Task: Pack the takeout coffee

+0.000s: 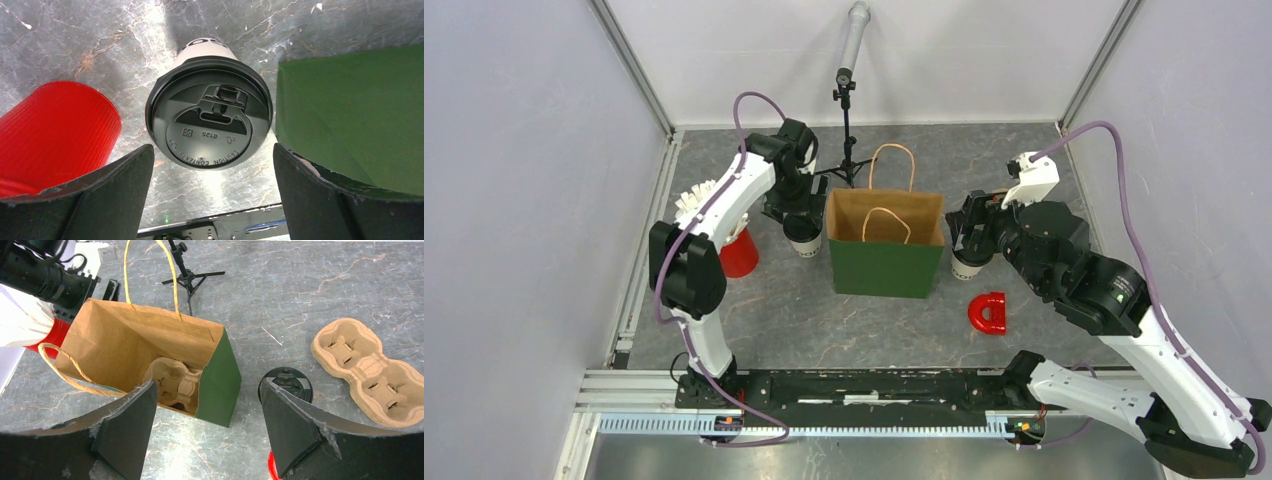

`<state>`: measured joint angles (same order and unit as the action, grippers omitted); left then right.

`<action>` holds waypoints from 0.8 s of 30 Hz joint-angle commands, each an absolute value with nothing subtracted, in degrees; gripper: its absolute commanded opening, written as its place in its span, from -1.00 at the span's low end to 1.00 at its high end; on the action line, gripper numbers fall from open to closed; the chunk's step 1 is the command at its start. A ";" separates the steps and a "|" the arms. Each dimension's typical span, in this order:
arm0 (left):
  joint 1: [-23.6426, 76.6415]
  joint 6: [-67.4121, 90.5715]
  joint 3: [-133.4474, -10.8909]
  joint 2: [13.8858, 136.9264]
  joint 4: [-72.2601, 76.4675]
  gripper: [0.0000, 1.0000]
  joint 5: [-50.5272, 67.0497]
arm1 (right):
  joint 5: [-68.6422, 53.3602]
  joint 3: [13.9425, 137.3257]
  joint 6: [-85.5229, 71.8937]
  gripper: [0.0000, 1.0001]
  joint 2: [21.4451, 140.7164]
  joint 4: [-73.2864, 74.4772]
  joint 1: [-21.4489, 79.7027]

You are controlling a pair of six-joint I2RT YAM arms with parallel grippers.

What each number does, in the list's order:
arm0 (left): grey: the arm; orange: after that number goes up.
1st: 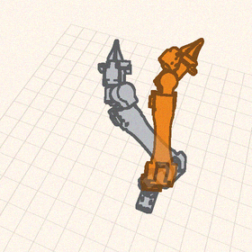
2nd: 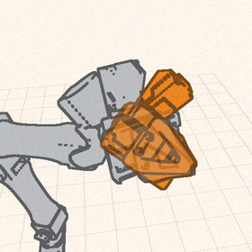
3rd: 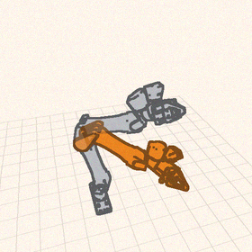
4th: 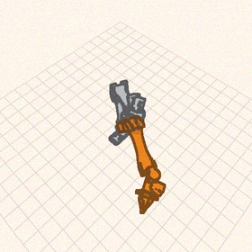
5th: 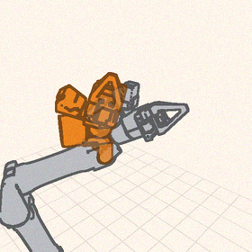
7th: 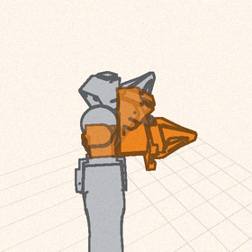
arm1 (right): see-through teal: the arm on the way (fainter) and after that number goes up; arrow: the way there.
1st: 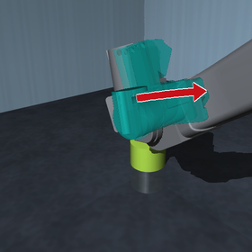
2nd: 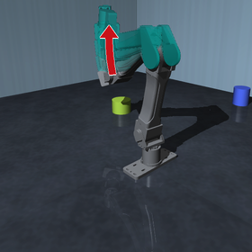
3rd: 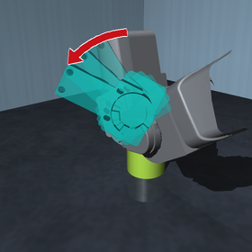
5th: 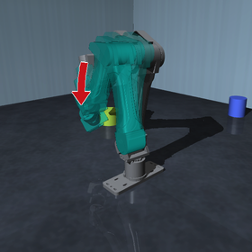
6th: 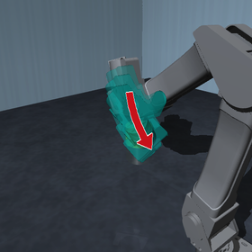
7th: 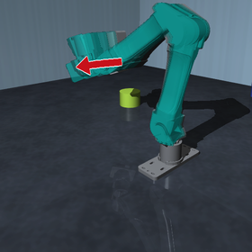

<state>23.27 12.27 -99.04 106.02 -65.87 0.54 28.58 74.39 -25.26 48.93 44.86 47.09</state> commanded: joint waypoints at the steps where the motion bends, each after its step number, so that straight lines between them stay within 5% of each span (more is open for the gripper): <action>1: 23.66 8.03 -95.22 103.26 -59.56 0.89 0.25 | 30.03 74.09 -24.80 0.64 48.77 42.82 46.93; 24: 25.99 7.94 -95.01 99.71 -58.64 1.00 -4.41 | 29.35 73.92 -23.66 0.65 49.13 41.81 46.91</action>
